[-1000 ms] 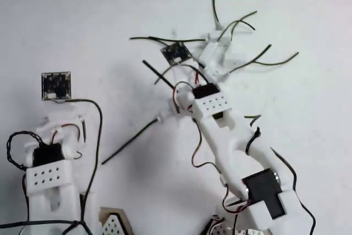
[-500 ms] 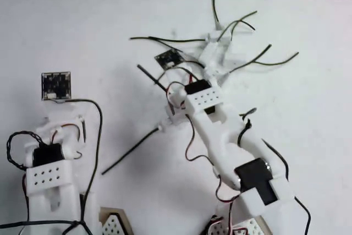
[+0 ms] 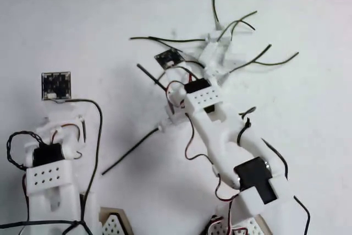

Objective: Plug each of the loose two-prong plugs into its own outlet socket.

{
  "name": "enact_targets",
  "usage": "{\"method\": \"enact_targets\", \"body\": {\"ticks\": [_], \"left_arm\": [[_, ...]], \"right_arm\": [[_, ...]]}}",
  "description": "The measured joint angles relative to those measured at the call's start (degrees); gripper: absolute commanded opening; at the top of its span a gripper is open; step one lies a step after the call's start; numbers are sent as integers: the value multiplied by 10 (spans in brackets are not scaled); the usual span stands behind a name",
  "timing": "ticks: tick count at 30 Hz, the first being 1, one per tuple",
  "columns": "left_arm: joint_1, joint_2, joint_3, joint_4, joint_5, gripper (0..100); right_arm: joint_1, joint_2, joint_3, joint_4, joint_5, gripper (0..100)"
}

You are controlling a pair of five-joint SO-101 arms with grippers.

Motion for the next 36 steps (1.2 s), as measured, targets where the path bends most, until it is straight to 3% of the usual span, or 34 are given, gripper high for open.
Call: {"method": "enact_targets", "body": {"ticks": [5,11,20,23,36], "left_arm": [[0,0,0,0,0,24],[0,0,0,0,0,24],[0,0,0,0,0,24],[0,0,0,0,0,24],[0,0,0,0,-1,24]], "right_arm": [[-3,-19,4,1,0,23],[-7,-46,7,31,1,105],[-7,-70,8,31,1,101],[-7,-70,8,31,2,15],[-6,-89,65,4,40,18]]}}
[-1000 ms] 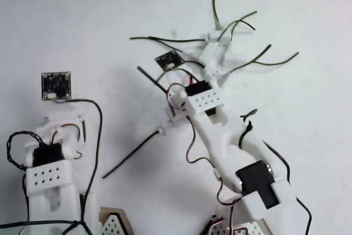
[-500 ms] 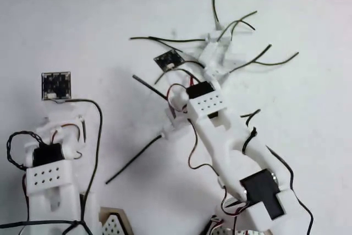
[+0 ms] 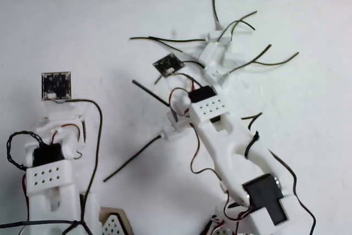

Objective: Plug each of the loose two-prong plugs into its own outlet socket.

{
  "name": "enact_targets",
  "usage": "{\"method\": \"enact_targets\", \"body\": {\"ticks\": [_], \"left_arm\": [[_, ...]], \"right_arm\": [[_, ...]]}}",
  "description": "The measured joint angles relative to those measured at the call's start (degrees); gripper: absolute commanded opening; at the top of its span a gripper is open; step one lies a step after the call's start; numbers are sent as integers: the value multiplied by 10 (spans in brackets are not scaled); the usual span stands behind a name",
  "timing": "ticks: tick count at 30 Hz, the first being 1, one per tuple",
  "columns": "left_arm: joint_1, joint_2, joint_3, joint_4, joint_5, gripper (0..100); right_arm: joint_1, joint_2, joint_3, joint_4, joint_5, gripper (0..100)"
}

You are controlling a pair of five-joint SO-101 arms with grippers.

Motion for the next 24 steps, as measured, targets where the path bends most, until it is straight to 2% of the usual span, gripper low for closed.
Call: {"method": "enact_targets", "body": {"ticks": [4,8,16,22,24], "left_arm": [[0,0,0,0,0,24],[0,0,0,0,0,24],[0,0,0,0,0,24],[0,0,0,0,0,24],[0,0,0,0,0,24]], "right_arm": [[19,-2,-26,4,2,18],[73,0,-91,-3,2,18],[129,4,-145,-105,2,28],[141,74,-167,-163,2,173],[142,97,-179,-168,2,180]]}}
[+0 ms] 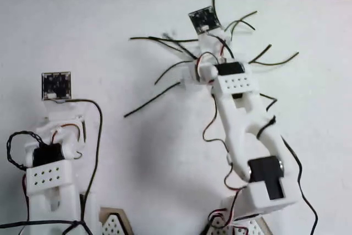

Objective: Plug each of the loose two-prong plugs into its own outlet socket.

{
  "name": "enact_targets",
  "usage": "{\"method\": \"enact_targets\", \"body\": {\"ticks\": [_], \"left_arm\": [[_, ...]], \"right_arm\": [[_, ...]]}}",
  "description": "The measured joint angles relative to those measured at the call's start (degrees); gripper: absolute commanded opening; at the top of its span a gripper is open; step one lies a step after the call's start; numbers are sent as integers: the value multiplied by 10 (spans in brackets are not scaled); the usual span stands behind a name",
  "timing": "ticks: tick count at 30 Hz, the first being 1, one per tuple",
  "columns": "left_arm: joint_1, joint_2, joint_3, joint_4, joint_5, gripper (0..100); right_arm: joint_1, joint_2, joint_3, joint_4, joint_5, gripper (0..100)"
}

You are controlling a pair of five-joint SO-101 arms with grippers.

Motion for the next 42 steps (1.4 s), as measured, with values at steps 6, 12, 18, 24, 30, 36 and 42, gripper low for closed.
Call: {"method": "enact_targets", "body": {"ticks": [6,12,18,24,30,36,42], "left_arm": [[0,0,0,0,0,24],[0,0,0,0,0,24],[0,0,0,1,0,23],[0,0,0,40,0,23],[0,-9,0,44,2,23],[8,-125,33,60,14,23],[55,-287,81,120,14,24]], "right_arm": [[4,-27,-21,84,0,24],[2,-171,-21,228,0,17],[3,-320,75,284,0,18],[3,-480,224,286,0,18],[1,-612,347,286,0,18],[1,-695,451,259,0,18],[1,-748,521,250,0,21]]}}
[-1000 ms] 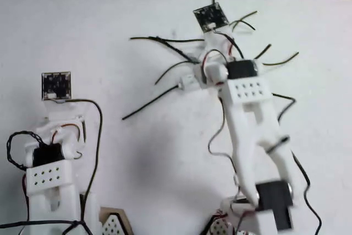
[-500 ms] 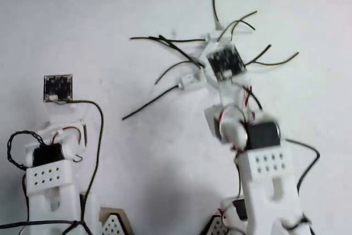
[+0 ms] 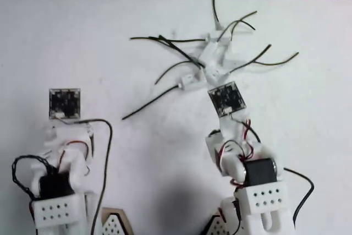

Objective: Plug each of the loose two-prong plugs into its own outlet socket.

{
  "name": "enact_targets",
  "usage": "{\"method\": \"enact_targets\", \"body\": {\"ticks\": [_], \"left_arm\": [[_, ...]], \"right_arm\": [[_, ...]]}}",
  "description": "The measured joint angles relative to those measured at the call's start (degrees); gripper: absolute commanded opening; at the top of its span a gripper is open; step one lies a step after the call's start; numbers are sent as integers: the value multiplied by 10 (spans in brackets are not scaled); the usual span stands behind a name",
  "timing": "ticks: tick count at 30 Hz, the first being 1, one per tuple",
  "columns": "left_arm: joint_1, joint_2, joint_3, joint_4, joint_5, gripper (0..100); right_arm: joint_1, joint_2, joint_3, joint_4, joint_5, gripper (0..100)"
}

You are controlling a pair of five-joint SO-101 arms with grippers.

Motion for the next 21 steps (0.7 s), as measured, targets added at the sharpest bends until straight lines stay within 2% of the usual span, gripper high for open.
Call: {"method": "enact_targets", "body": {"ticks": [13,21], "left_arm": [[56,-174,94,15,0,24],[106,-185,153,15,0,24]], "right_arm": [[0,-173,178,0,4,18],[0,-313,287,1,4,18]]}}
